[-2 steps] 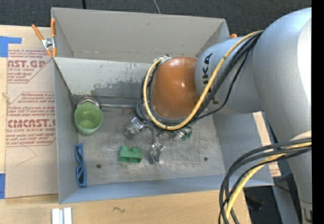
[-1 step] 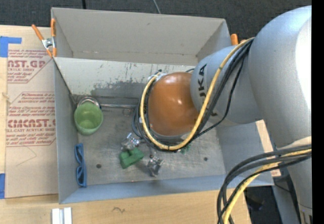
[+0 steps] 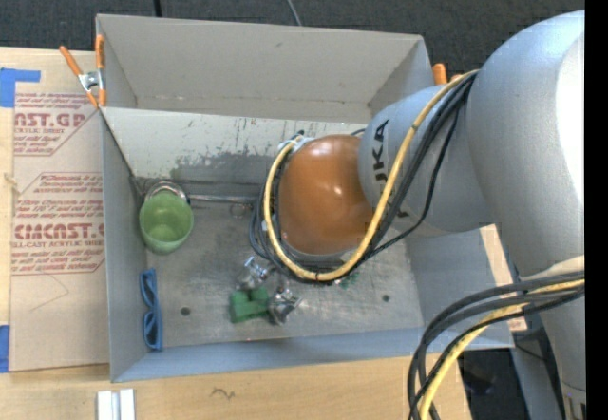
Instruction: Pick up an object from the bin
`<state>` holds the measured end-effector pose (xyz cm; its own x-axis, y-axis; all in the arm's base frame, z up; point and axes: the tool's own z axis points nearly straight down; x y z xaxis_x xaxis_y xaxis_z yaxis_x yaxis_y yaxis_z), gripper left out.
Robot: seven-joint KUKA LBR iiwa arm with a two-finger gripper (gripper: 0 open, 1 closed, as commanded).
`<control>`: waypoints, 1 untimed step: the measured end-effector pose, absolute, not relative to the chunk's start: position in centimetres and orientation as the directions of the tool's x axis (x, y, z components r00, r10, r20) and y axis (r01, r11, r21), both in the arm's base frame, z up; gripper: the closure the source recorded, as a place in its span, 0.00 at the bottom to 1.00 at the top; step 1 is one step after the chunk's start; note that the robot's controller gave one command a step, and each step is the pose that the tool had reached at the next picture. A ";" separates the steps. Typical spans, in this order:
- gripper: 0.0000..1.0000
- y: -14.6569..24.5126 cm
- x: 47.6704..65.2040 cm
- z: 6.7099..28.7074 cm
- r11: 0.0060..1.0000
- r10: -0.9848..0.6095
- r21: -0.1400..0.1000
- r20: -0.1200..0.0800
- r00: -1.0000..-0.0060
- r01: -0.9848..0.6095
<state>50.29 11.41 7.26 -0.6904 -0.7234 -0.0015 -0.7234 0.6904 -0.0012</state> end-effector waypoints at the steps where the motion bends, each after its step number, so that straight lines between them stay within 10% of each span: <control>1: 1.00 13.6 51.1 20.1 0.577 -0.817 -0.005 -0.008 -0.577 -0.817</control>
Offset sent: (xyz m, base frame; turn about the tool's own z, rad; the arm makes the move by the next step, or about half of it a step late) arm 0.0061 0.0193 0.1252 -0.1466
